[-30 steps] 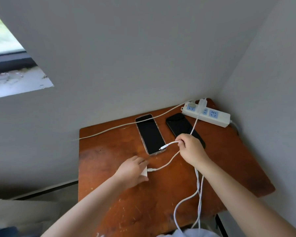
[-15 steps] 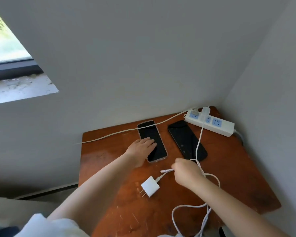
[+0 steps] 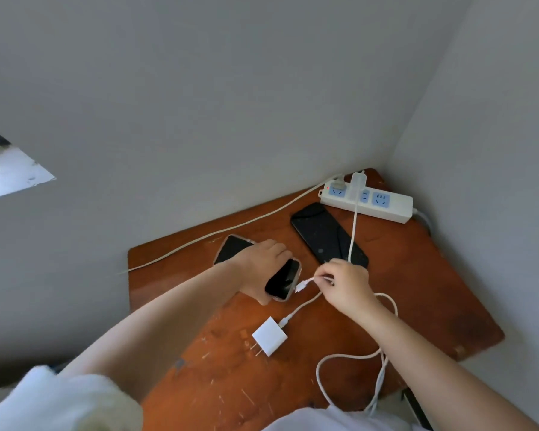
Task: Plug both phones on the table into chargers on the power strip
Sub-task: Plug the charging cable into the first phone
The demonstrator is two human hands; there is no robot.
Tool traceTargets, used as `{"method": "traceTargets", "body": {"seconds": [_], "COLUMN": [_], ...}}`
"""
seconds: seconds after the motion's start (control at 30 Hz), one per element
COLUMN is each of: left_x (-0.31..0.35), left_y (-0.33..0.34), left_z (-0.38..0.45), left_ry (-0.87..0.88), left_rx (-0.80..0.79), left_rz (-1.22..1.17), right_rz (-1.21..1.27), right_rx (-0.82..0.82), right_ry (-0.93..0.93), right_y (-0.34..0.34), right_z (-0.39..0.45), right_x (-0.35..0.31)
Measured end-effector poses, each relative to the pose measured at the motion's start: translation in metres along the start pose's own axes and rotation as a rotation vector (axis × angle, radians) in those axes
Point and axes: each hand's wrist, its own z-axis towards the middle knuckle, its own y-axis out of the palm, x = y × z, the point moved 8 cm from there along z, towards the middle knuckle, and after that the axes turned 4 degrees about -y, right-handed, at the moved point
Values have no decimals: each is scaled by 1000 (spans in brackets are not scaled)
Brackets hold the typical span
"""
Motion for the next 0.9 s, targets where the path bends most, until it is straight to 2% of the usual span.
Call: {"method": "traceTargets", "body": {"seconds": [0.13,0.43,0.6,0.9], "left_x": [-20,-32,-29,-22], "left_y": [1,-8,-4,0], "left_z": [-36,-93,-108,-107], "left_ry": [-181,-329,-373,-387], "left_rx": [93,344,402,374], "left_rz": [-272,-528,-575,-546], "right_rz": [17,68,1,-193], "right_rx": [215,283,319,353], "right_ry": [-234,-457,-522,-557], "right_y": [-23,-35,-41,-44], "right_z": [-7,-14,-21,-24], "right_x": [-20,-64,-79,-89]}}
